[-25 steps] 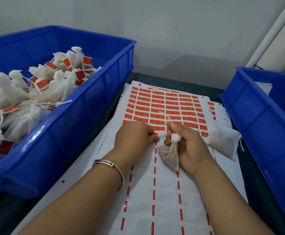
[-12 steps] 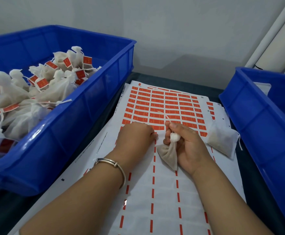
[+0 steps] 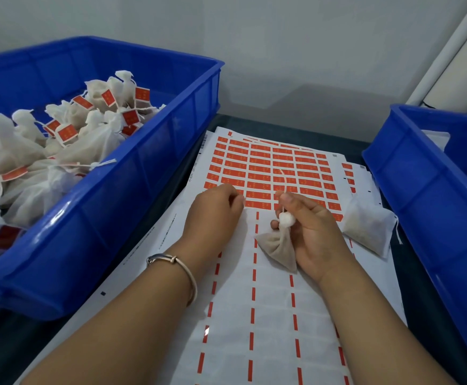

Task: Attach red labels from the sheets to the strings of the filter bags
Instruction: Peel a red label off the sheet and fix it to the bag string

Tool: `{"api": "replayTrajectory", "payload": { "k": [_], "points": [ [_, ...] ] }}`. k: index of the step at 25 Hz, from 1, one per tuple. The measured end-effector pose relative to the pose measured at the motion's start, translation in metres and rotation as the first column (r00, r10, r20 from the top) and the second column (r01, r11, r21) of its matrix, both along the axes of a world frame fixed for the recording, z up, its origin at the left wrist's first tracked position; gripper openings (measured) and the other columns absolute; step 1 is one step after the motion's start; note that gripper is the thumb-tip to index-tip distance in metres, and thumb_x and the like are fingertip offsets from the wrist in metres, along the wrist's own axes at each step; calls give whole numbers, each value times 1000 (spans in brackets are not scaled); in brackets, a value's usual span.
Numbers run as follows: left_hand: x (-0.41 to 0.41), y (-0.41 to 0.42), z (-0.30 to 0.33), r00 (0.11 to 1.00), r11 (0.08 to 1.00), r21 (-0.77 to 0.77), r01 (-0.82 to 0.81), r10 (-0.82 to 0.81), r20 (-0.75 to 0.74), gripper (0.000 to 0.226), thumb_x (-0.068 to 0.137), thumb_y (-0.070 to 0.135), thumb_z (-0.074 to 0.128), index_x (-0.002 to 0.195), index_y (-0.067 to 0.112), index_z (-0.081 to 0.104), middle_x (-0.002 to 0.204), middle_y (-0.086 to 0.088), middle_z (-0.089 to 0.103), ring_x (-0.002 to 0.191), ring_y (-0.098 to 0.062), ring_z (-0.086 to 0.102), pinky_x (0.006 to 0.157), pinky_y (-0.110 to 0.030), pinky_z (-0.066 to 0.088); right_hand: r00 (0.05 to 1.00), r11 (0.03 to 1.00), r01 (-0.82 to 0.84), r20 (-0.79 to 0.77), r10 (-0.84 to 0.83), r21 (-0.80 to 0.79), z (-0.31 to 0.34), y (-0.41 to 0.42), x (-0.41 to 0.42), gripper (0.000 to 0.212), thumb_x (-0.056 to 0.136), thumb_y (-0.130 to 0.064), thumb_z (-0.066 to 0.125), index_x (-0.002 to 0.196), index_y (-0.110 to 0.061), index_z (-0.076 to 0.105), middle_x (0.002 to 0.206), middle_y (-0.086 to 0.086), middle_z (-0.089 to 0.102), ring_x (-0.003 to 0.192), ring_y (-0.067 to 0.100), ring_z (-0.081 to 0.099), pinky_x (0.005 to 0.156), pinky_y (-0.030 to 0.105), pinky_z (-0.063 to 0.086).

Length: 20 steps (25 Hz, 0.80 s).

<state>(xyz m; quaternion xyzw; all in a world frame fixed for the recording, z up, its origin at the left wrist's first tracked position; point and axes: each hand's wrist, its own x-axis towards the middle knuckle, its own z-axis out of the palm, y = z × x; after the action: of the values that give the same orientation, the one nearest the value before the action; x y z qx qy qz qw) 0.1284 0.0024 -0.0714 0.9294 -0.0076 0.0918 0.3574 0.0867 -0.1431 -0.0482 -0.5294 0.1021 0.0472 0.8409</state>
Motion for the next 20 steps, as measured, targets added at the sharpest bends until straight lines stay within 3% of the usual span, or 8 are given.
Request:
{"api": "replayTrajectory", "payload": {
  "k": [4, 6, 8, 10, 12, 14, 16, 20],
  "points": [
    [-5, 3, 6, 997, 955, -284, -80, 75, -29, 14, 92, 37, 51, 79, 35, 53, 72, 28, 49, 62, 1, 59, 44, -2, 34, 998, 995, 22, 67, -15, -100, 7, -3, -2, 18, 64, -32, 69, 79, -32, 78, 102, -7, 73, 95, 18, 70, 76, 33, 58],
    [-8, 3, 12, 993, 888, -444, -118, 106, -51, 18, 91, 38, 52, 73, 37, 53, 66, 27, 54, 66, 21, 54, 38, 1, 31, 994, 985, 34, 108, -16, -169, 12, -3, -3, 18, 61, -34, 69, 76, -32, 78, 97, -9, 74, 95, 16, 70, 80, 33, 57],
    [-11, 1, 18, 990, 825, -547, -142, 113, -87, 19, 92, 38, 52, 73, 37, 55, 63, 29, 59, 66, 27, 49, 38, 1, 31, 989, 975, 20, 145, 13, -219, 16, -2, -5, 18, 59, -36, 68, 73, -32, 77, 87, -10, 74, 86, 14, 71, 75, 28, 57],
    [-13, -2, 23, 986, 753, -637, -164, 98, -137, 21, 93, 37, 51, 74, 34, 58, 67, 32, 59, 66, 16, 57, 38, -2, 35, 980, 967, -65, 167, 108, -248, 18, -1, -9, 16, 63, -34, 66, 72, -28, 77, 74, -6, 71, 73, 14, 68, 69, 23, 55],
    [-18, -5, 26, 985, 687, -711, -149, 44, -165, 21, 93, 36, 51, 78, 30, 63, 67, 19, 64, 64, -3, 63, 43, -6, 41, 956, 965, -186, 192, 221, -187, 19, 1, -13, 15, 70, -27, 63, 72, -24, 77, 70, -2, 70, 69, 13, 67, 69, 23, 54],
    [-25, -9, 29, 984, 637, -762, -118, -27, -174, 20, 93, 35, 51, 83, 26, 65, 64, 11, 64, 63, -7, 62, 52, -11, 46, 940, 963, -245, 217, 264, -113, 19, 2, -17, 17, 73, -24, 60, 72, -22, 77, 73, 0, 72, 71, 14, 68, 69, 24, 55],
    [-29, -11, 34, 975, 598, -795, -100, -99, -197, 19, 94, 33, 51, 86, 23, 65, 61, 11, 64, 59, -7, 63, 56, -17, 49, 947, 968, -200, 224, 231, -155, 17, 1, -19, 17, 72, -28, 61, 73, -24, 77, 74, -1, 72, 70, 13, 67, 68, 23, 55],
    [-34, -13, 36, 920, 613, -790, -16, -301, -252, 20, 95, 33, 48, 90, 20, 63, 65, 3, 69, 64, -14, 69, 66, -24, 55, 969, 900, 70, 243, 41, -430, 12, -2, -23, 18, 64, -47, 63, 78, -43, 74, 81, -16, 72, 77, 12, 66, 68, 18, 53]
  ]
}}
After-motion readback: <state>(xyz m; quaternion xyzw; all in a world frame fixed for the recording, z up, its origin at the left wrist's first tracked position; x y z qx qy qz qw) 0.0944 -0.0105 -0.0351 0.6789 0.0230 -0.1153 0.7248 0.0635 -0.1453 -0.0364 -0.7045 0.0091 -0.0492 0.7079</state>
